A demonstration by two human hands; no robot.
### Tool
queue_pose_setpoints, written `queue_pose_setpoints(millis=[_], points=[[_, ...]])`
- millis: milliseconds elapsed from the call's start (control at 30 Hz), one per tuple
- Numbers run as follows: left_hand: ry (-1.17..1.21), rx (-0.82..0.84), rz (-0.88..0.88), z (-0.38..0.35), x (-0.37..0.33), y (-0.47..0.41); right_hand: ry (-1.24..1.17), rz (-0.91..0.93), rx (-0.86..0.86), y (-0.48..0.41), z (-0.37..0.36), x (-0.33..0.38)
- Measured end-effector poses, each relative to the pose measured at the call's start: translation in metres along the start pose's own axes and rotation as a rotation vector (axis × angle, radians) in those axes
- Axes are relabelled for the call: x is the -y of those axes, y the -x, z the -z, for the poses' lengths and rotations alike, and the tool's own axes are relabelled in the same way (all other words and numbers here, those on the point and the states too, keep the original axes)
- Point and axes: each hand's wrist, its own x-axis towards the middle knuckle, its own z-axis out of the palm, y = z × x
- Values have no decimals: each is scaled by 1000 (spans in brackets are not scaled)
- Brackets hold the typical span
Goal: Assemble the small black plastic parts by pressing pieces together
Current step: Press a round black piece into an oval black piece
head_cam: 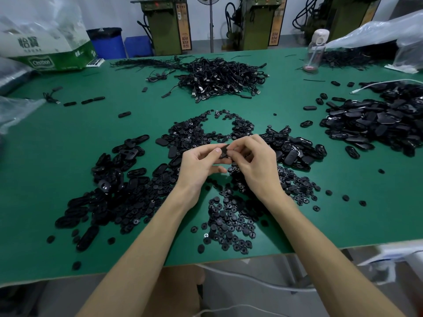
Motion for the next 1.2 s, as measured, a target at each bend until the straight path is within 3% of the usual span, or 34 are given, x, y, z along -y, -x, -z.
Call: queue_pose_setpoints(millis=[867, 1200], points=[[-88, 47, -101, -1, 5, -1, 58, 8, 1, 0, -2, 1], [-116, -37, -145, 2, 6, -2, 18, 48, 22, 2, 1, 6]])
